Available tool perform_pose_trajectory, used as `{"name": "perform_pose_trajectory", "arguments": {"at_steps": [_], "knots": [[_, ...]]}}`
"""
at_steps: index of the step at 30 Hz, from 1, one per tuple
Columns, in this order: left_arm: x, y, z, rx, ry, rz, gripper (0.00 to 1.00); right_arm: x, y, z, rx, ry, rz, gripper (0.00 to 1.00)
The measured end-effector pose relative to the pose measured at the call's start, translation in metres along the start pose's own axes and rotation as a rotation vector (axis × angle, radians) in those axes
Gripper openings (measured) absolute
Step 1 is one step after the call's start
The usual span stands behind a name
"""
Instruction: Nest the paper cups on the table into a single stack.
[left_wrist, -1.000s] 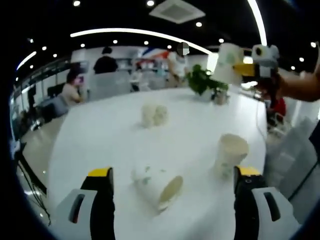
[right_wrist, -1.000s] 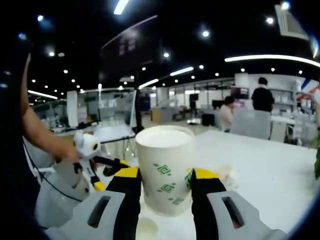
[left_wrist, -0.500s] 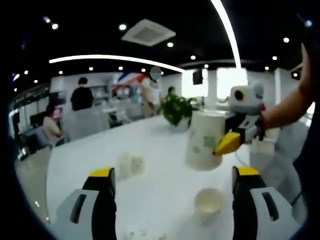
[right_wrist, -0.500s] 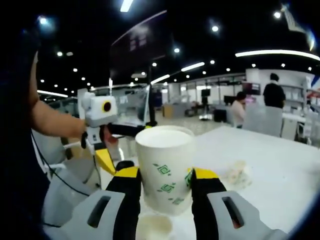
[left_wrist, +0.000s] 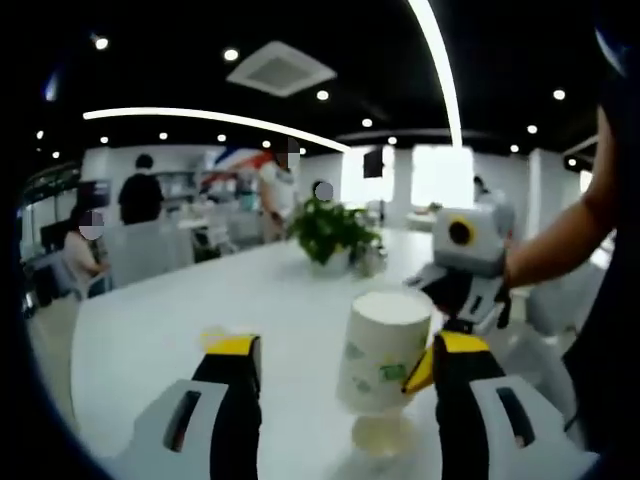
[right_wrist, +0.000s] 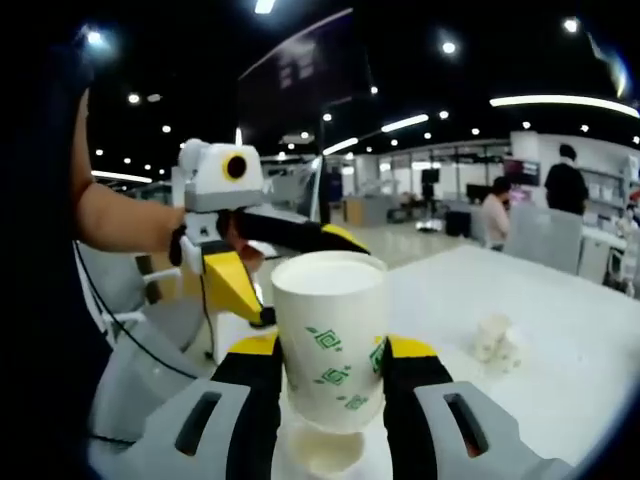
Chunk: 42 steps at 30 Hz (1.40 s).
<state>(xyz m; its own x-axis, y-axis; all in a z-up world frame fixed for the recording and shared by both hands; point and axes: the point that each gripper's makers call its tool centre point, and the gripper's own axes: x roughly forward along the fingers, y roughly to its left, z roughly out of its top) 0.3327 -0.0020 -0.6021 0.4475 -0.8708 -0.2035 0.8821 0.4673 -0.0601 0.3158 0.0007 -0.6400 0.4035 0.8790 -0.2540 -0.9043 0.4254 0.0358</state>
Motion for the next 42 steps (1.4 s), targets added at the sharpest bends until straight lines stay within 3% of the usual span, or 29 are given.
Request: {"name": "perform_pose_trajectory", "arguments": {"at_steps": [8,11,24,32,36,39,42], "knots": [[0.009,-0.021,-0.005,0.010,0.039,-0.080,0.52,0.003,0.007,0.001,-0.026,0.011,0.024,0.36],[0.010,-0.027,-0.005,0.011,0.045,-0.108,0.40,0.004,0.010,0.002,-0.045,0.019,0.036,0.37],[0.013,-0.025,0.004,0.054,0.009,-0.095,0.39,0.000,-0.001,0.007,-0.074,0.008,0.004,0.41],[0.009,-0.016,0.030,-0.034,-0.105,-0.079,0.39,-0.019,-0.021,0.023,-0.015,-0.082,-0.090,0.55],[0.005,-0.014,0.043,-0.063,-0.167,-0.094,0.39,-0.028,-0.026,0.025,-0.003,-0.087,-0.120,0.55],[0.002,-0.014,0.054,-0.097,-0.217,-0.105,0.39,-0.039,-0.026,0.041,0.049,-0.160,-0.139,0.54],[-0.002,-0.016,0.065,-0.132,-0.260,-0.131,0.39,-0.044,-0.022,0.049,0.076,-0.175,-0.128,0.51]]}}
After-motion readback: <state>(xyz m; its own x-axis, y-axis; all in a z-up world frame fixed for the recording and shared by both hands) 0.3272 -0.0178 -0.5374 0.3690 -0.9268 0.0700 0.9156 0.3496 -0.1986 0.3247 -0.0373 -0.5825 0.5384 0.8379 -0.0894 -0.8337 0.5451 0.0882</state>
